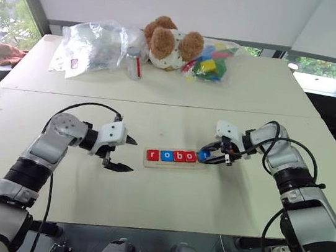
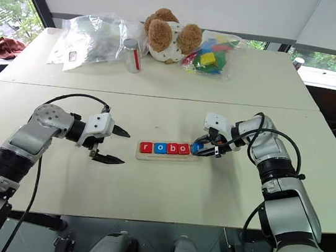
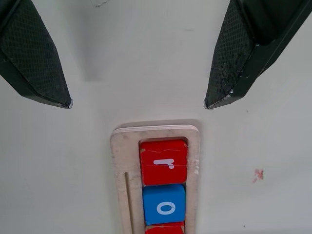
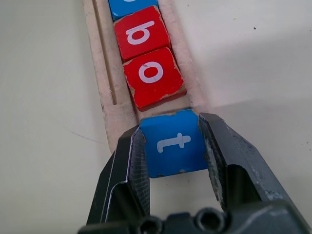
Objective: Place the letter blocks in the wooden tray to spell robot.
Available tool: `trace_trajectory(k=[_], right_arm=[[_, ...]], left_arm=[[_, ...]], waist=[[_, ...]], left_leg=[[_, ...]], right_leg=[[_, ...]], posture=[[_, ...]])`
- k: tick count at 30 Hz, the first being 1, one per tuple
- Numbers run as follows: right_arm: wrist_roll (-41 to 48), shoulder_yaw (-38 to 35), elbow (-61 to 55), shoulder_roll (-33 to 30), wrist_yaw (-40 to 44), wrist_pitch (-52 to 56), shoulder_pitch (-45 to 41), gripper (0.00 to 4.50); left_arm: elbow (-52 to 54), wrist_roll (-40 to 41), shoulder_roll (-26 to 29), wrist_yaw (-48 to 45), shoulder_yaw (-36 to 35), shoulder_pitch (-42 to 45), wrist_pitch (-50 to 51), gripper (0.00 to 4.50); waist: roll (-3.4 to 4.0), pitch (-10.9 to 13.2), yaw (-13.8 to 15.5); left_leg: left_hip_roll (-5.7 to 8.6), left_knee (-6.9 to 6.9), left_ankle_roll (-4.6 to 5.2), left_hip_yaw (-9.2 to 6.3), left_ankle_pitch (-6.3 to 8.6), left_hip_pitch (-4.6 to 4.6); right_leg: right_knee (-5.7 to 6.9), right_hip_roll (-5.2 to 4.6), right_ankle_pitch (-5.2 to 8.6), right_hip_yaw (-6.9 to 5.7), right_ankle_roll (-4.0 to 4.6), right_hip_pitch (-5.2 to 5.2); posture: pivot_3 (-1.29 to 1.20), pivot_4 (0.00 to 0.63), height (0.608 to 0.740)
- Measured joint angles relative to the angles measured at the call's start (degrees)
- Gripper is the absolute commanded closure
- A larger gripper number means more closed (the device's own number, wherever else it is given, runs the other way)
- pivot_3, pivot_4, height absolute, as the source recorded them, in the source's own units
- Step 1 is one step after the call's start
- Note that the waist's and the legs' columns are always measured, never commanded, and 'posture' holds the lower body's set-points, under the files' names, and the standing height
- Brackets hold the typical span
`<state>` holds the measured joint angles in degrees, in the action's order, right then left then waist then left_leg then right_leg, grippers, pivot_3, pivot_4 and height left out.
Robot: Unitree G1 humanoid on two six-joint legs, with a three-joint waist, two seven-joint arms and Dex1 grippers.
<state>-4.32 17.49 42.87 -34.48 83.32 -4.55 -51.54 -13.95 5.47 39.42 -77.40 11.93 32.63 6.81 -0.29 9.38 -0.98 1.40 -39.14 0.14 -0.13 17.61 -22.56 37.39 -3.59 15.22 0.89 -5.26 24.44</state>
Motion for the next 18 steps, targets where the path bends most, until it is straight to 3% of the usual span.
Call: trace_trajectory(k=[4,9,10,11,18], right_arm=[[0.00,0.00,0.07,0.54,-0.12,-0.03,-0.08,3.36],[0.01,0.00,0.15,0.95,-0.27,-0.20,-0.30,1.16],[0.02,0.00,0.14,0.95,-0.27,-0.20,-0.34,0.48],[0.05,-0.01,0.14,0.95,-0.28,-0.19,-0.34,0.19],[1.03,-0.99,-3.95,-0.57,-0.21,2.20,-0.32,0.07]], left_arm=[[0.20,0.24,0.03,0.63,-0.02,-0.12,0.37,0.03],[0.19,0.26,0.02,1.43,-0.02,-0.12,0.38,0.00],[0.19,0.26,0.02,1.48,-0.02,-0.12,0.39,0.00],[0.18,0.26,0.02,1.51,-0.02,-0.12,0.39,0.00],[0.05,0.28,0.05,1.71,-0.02,-0.12,0.38,0.00]], waist=[[0.00,0.00,0.06],[0.00,0.00,0.08],[0.00,0.00,0.08],[0.00,0.00,0.08],[0.00,0.00,0.15]], left_leg=[[0.00,0.00,0.00,0.00,0.00,0.00],[0.00,0.00,-0.04,0.00,-0.02,0.00],[0.00,0.00,-0.04,0.00,-0.02,0.00],[0.00,0.00,-0.04,0.00,-0.02,0.00],[0.00,0.00,-0.04,0.00,-0.02,-0.01]], right_leg=[[0.00,0.00,0.00,0.00,0.00,0.00],[-0.01,0.00,0.00,0.00,0.00,0.00],[0.00,0.00,0.00,0.00,0.00,0.00],[0.00,0.00,0.00,0.00,0.00,0.00],[0.00,-0.01,0.00,-0.01,0.00,0.01]], posture=[[0.00,0.150,0.740],[0.00,0.150,0.740],[0.00,0.150,0.740],[0.00,0.150,0.740],[0.00,0.150,0.740]])
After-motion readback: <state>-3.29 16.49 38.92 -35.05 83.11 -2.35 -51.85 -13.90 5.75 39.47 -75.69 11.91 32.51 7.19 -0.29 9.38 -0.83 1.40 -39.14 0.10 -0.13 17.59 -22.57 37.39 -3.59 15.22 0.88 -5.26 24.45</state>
